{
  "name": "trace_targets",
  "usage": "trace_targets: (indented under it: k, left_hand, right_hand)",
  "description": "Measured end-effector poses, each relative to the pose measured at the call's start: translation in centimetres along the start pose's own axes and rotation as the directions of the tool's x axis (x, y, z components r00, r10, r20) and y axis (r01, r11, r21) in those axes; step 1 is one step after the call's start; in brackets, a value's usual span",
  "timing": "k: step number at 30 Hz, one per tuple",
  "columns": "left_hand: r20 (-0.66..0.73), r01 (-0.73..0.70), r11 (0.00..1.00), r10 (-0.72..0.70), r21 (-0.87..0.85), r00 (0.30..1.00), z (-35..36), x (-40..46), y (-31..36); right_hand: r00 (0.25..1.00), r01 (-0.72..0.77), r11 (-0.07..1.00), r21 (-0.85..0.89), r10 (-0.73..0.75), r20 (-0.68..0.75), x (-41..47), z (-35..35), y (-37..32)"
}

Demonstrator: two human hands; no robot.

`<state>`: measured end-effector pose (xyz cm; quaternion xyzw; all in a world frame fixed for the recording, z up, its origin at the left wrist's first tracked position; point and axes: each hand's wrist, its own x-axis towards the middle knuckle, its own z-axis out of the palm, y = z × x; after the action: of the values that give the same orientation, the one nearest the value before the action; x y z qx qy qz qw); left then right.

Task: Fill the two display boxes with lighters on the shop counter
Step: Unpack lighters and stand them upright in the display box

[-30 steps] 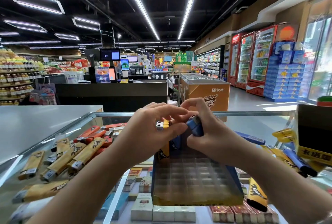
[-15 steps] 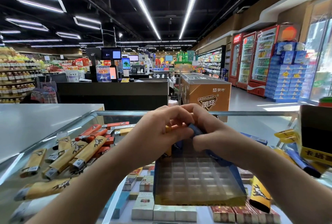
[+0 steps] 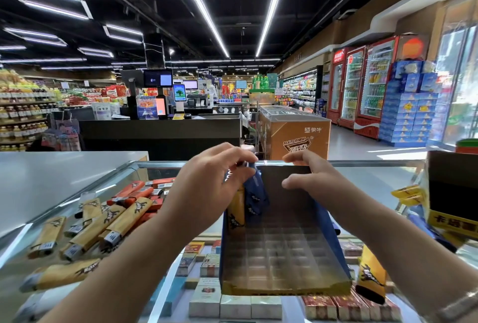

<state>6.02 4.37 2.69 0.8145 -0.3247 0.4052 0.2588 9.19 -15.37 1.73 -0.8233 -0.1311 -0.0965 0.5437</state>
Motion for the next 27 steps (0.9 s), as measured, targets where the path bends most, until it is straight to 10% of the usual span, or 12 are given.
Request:
trace_targets:
  k: [11, 23, 27]
  left_hand:
    - [0.118, -0.147, 0.956, 0.12, 0.254, 0.986, 0.8, 0.0, 0.4]
    - [0.237, 0.138, 0.986, -0.157, 0.093, 0.959, 1.8, -0.5, -1.1]
    - [0.251, 0.125, 0.985, -0.151, 0.118, 0.956, 1.9, -0.8, -1.1]
  right_hand:
    - [0.995, -0.095, 0.994, -0.057, 0.097, 0.028, -0.3, 0.3, -0.6]
    - [0.99, -0.112, 0.992, -0.057, 0.116, 0.076, -0.4, 0.3, -0.5]
    - [0.961, 0.089, 0.992, -0.093, -0.11, -0.253, -0.3, -1.4, -1.0]
